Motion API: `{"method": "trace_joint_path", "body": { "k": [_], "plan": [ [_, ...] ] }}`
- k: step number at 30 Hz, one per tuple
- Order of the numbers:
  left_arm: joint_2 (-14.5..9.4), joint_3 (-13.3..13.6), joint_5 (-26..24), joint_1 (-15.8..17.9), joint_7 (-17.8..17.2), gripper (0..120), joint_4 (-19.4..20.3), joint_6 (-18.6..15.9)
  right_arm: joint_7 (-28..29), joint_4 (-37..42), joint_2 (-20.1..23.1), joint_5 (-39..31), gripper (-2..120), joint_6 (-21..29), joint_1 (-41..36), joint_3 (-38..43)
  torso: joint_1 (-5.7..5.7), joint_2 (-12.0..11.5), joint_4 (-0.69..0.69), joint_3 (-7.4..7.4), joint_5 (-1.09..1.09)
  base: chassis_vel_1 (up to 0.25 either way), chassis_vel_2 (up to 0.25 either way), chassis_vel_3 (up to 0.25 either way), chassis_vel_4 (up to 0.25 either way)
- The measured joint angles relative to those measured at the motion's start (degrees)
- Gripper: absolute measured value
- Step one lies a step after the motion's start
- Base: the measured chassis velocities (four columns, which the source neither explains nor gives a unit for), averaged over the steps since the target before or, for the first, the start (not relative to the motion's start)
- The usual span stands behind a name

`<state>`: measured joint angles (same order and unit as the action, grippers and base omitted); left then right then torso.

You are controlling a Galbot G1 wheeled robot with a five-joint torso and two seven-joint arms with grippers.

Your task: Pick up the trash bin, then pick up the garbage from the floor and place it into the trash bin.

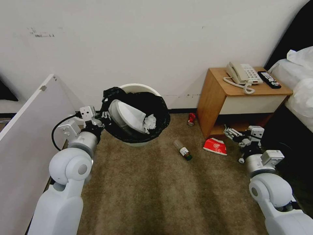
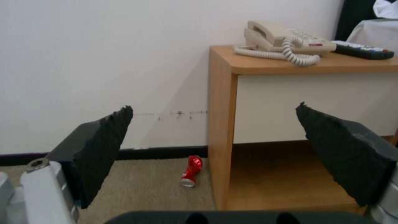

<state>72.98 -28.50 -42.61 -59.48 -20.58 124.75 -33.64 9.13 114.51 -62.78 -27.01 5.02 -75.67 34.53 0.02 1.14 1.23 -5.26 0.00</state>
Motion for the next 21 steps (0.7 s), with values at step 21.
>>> {"method": "trace_joint_path", "body": {
  "k": [21],
  "plan": [
    [0.08,0.54,-1.03,0.51,-0.47,4,-0.19,-0.20,-0.73,-0.76,-0.55,-0.16,100,-0.34,0.69,-0.38,0.00,0.00,0.00,0.00,0.00,0.000,0.000,0.000,0.000]
  ]
}}
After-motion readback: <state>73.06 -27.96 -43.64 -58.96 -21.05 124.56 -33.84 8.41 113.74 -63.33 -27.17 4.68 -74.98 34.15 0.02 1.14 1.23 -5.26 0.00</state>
